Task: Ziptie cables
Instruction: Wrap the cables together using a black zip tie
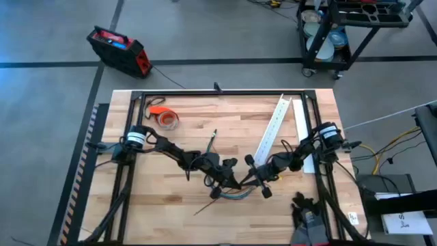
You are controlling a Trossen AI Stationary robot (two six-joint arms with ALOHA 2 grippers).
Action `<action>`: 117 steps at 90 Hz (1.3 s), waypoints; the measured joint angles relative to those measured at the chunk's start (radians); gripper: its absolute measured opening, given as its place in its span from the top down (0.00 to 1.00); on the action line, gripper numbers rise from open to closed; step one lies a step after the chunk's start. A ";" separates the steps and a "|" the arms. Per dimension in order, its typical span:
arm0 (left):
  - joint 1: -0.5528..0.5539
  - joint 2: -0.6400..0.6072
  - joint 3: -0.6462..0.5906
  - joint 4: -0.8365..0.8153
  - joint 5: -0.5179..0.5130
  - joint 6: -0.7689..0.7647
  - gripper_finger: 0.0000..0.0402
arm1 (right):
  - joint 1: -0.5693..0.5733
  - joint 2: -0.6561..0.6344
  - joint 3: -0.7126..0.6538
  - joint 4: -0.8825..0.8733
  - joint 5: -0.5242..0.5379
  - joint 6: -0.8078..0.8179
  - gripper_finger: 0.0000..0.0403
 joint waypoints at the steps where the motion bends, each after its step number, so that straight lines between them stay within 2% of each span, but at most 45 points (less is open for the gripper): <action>1: 0.000 0.000 0.000 0.000 0.000 0.000 1.00 | 0.000 0.000 0.000 0.000 0.000 0.000 0.98; 46: 0.002 0.000 0.000 -0.018 -0.001 -0.039 0.99 | -0.001 0.000 -0.002 -0.001 0.000 0.030 1.00; 57: 0.003 -0.009 0.000 -0.042 -0.001 -0.073 0.94 | -0.001 0.000 -0.005 -0.002 0.006 0.040 1.00; 78: 0.003 -0.048 0.000 -0.125 -0.002 -0.068 0.77 | -0.003 0.000 -0.005 -0.002 0.009 0.051 1.00; 96: 0.004 -0.132 0.000 -0.324 -0.002 -0.053 0.66 | -0.003 -0.030 -0.014 -0.006 0.010 0.052 1.00; 117: -0.022 -0.284 -0.001 -0.751 -0.020 -0.113 0.59 | -0.032 -0.122 -0.038 -0.125 0.010 0.052 1.00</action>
